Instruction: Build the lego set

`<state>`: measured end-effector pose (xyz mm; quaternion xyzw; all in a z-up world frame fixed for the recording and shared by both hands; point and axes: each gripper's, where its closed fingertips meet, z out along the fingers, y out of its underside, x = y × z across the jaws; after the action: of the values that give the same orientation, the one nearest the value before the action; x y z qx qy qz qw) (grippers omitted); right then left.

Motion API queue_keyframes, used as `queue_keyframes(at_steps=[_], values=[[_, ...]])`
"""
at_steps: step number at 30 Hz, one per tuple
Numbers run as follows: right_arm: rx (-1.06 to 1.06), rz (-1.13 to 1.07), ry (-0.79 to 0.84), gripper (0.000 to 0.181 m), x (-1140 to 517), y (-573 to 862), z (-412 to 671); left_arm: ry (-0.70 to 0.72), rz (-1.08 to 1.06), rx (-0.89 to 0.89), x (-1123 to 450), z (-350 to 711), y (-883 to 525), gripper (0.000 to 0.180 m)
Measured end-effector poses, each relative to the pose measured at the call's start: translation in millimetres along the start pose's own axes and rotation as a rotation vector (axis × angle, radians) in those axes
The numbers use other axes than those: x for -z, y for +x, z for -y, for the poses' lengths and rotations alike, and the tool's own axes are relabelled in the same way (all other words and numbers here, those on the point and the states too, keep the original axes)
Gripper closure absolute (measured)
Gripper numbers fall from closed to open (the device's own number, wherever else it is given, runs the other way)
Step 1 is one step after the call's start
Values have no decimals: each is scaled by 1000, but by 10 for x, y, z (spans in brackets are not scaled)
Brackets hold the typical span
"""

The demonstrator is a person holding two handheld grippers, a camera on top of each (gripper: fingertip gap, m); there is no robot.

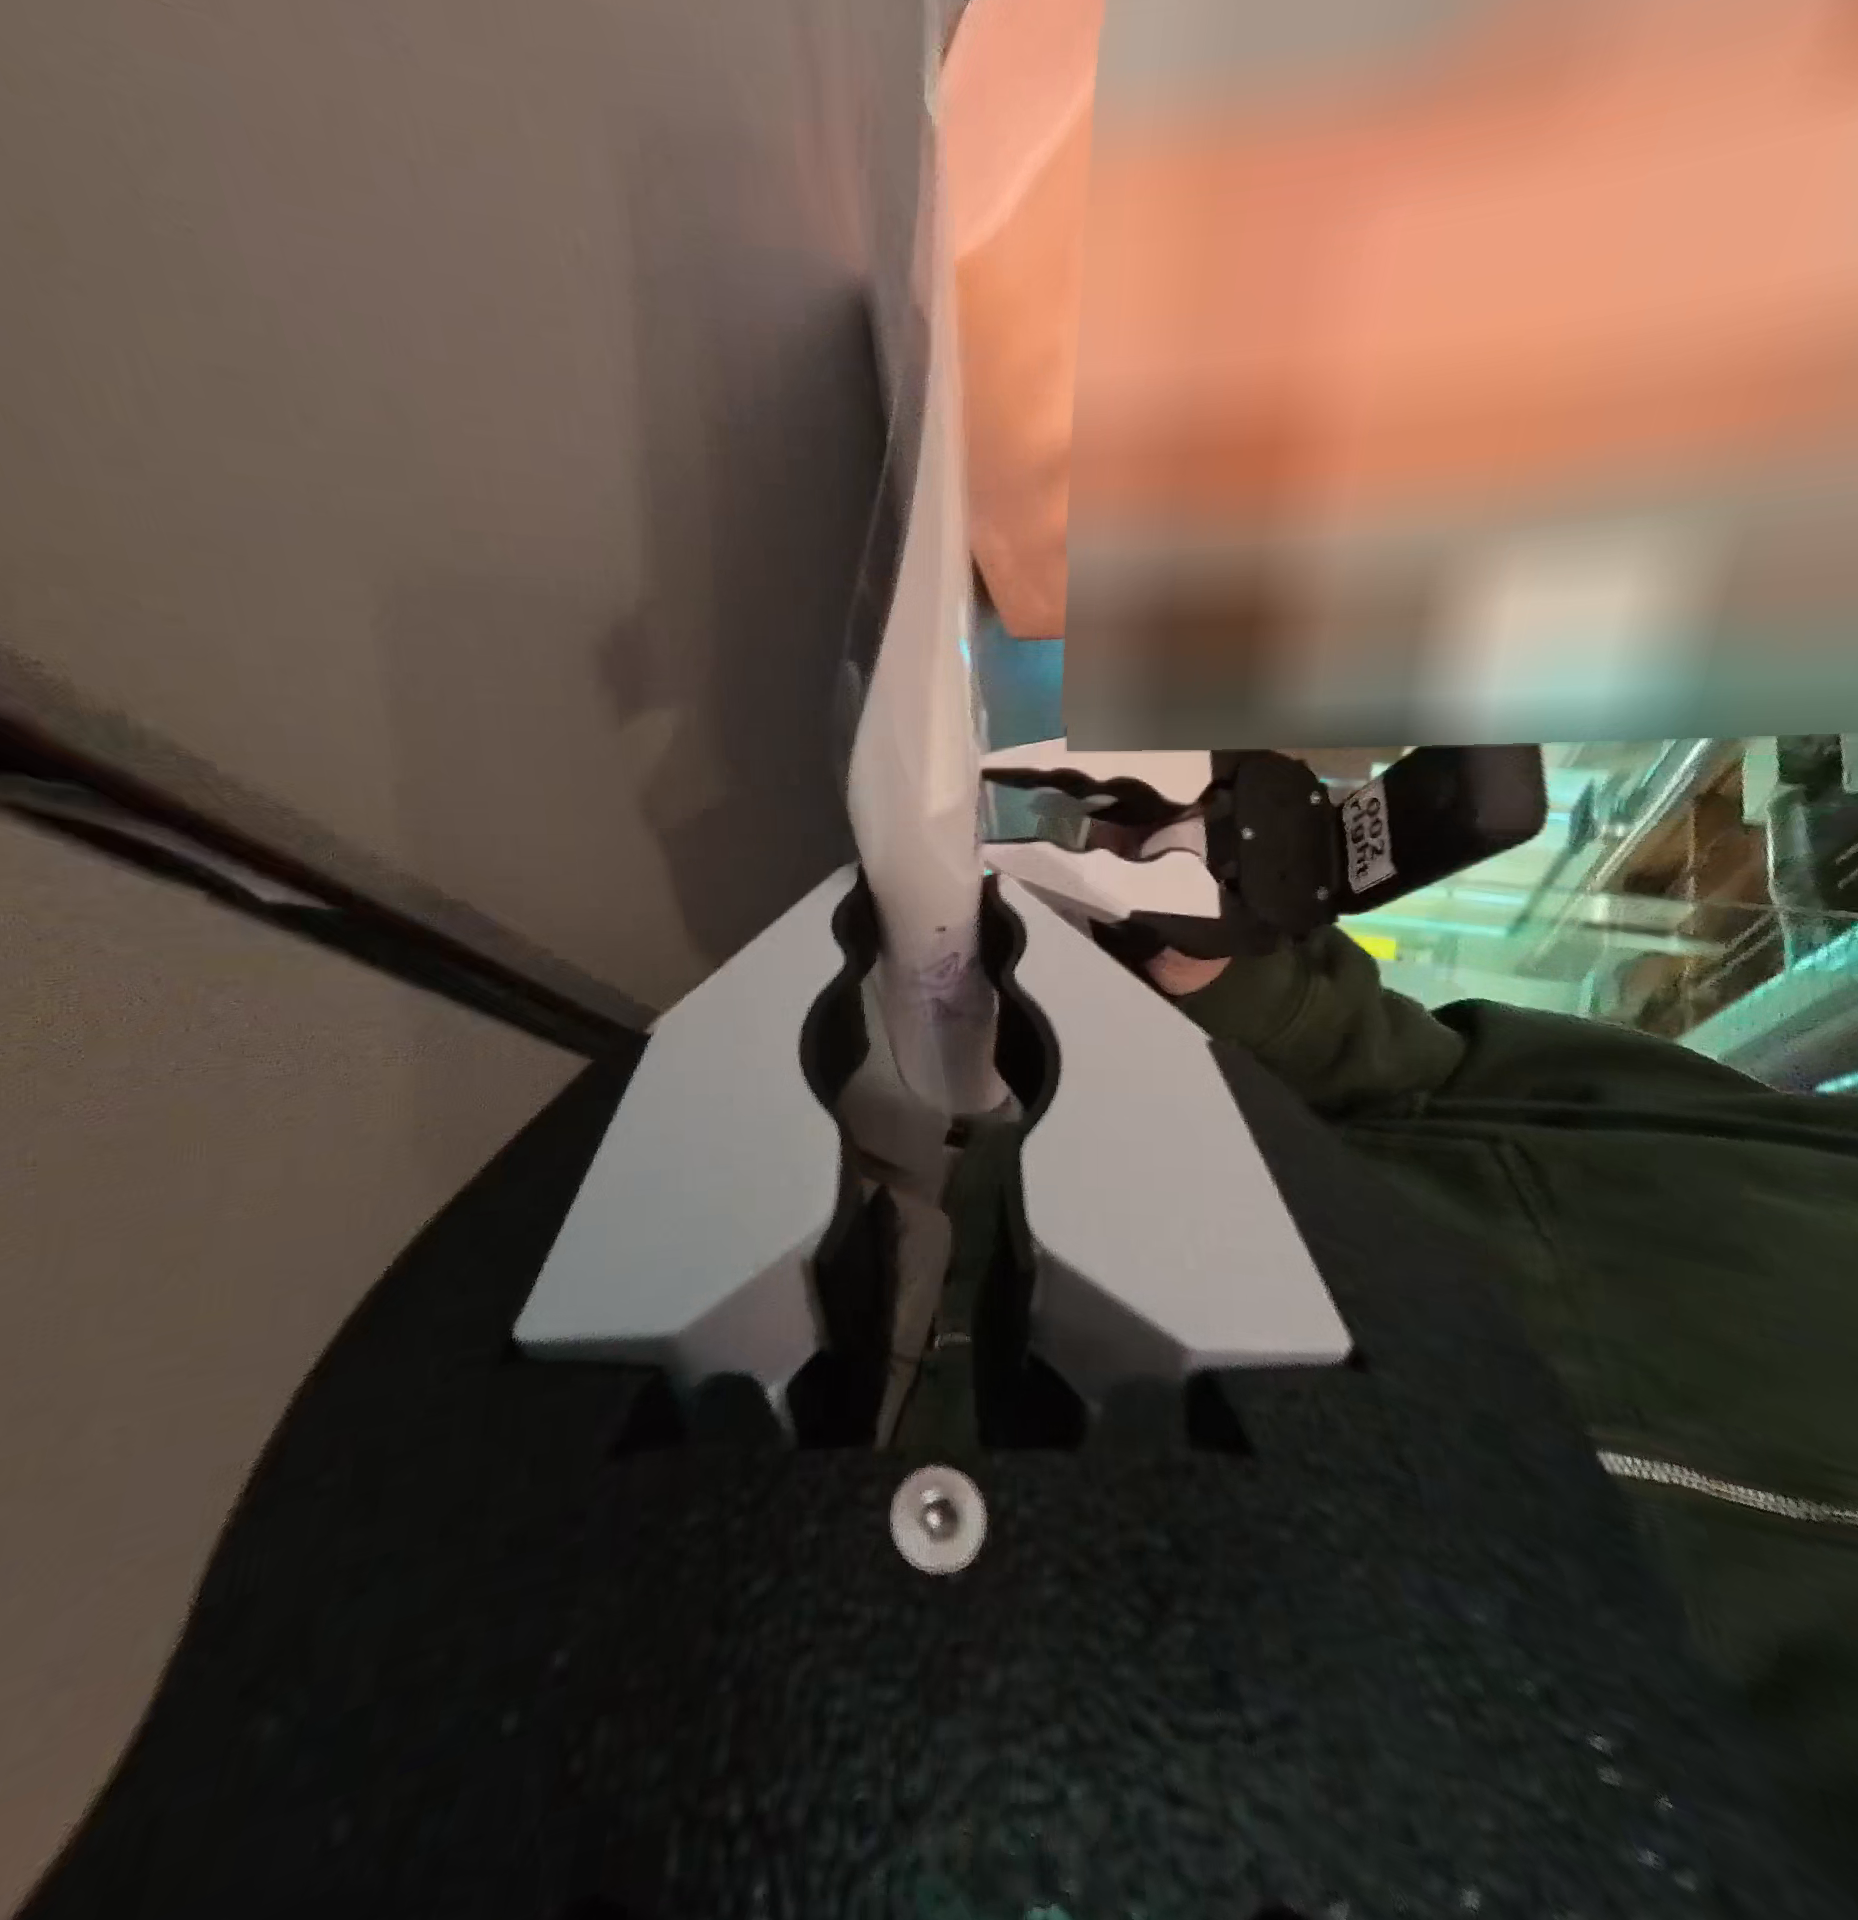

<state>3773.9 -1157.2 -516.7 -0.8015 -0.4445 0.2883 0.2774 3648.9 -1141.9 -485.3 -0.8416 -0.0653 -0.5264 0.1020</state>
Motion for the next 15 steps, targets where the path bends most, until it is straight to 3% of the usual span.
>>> queue_keyframes(at_steps=[1,4,7,12,14,15], values=[[-3,-13,14,153,49,10,19,36,-1,-4,58,-62,43,162],[30,-79,21,148,153,146,11,142,15,-20,340,-256,129,163],[-61,14,63,138,190,80,124,314,23,-17,801,-500,218,163],[-328,373,101,106,-138,-580,383,619,-153,73,1422,-1144,329,162],[-527,626,126,93,-226,-941,631,727,-224,107,1593,-1410,314,162],[-635,768,123,99,-233,-1108,761,780,-256,118,1677,-1527,304,161]])
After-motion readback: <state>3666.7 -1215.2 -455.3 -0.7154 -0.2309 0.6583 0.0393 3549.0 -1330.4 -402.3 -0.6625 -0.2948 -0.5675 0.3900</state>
